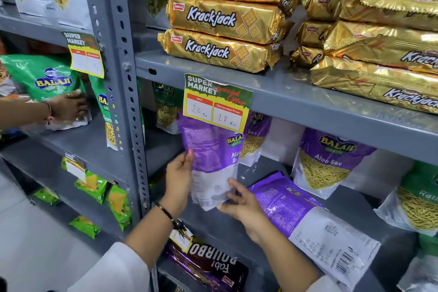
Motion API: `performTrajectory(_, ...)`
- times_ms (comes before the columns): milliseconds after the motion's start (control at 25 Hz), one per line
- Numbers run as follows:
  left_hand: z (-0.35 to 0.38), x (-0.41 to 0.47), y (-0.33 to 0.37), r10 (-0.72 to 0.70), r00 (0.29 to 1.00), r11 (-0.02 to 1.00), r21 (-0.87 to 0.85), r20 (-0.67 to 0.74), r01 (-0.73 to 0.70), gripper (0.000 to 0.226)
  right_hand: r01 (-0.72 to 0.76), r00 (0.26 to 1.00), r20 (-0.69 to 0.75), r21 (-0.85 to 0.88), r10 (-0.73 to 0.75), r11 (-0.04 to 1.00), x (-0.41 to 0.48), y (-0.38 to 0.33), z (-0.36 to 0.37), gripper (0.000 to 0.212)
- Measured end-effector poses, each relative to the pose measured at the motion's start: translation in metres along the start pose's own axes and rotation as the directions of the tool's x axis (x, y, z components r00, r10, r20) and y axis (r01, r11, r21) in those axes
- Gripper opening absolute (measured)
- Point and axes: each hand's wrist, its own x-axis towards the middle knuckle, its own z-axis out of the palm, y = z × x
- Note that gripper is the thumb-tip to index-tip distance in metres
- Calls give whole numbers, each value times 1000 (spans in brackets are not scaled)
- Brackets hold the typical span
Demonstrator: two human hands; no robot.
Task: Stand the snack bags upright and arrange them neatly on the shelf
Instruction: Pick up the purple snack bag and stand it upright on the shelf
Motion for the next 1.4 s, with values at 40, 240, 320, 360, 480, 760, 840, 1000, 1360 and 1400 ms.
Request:
performTrajectory(40, 8, -13, -5, 7, 1000, 1000, 29, 2, -7, 19, 15, 999, 42, -21, -14, 1000, 3, -3, 2, 78)
performTrajectory(240, 26, -49, -10, -35, 999, 988, 151, 33, 30, 12, 204, 974, -70, -143, -215, 969, 18, -4, 5, 61)
performTrajectory(320, 11, -14, -3, -1, 983, 991, 131, -182, 25, 12, 185, 978, -77, -110, -194, 977, 21, -8, -6, 47)
performTrajectory(360, 4, 5, 3, -16, 975, 998, 61, -220, 30, 13, 162, 985, -49, -100, -168, 982, 22, -12, -11, 44)
performTrajectory(480, -9, 53, 5, -140, 990, 986, -94, 14, 140, 31, 58, 997, 51, -95, -54, 994, 30, -18, -30, 38)
performTrajectory(760, -20, 65, -5, -200, 977, 972, -110, 77, 207, 8, -53, 991, 115, -105, 65, 993, 34, -23, -33, 29)
performTrajectory(840, -17, 63, -4, -168, 985, 981, -88, 31, 170, 6, -14, 998, 65, -163, 25, 987, 27, -28, -41, 28)
performTrajectory(1000, -4, 18, 6, 189, 877, 969, 226, -441, -96, 30, 73, 978, -157, -353, -136, 933, 13, -43, -112, 14)
performTrajectory(1360, 126, -102, -86, -691, 721, 702, 190, -51, 687, 23, -434, 897, -406, -744, 173, 507, -14, -7, -246, 30)
performTrajectory(1400, 134, -103, -90, -707, 705, 690, 166, -49, 704, 25, -443, 892, -402, -692, 205, 570, -17, -7, -248, 24)
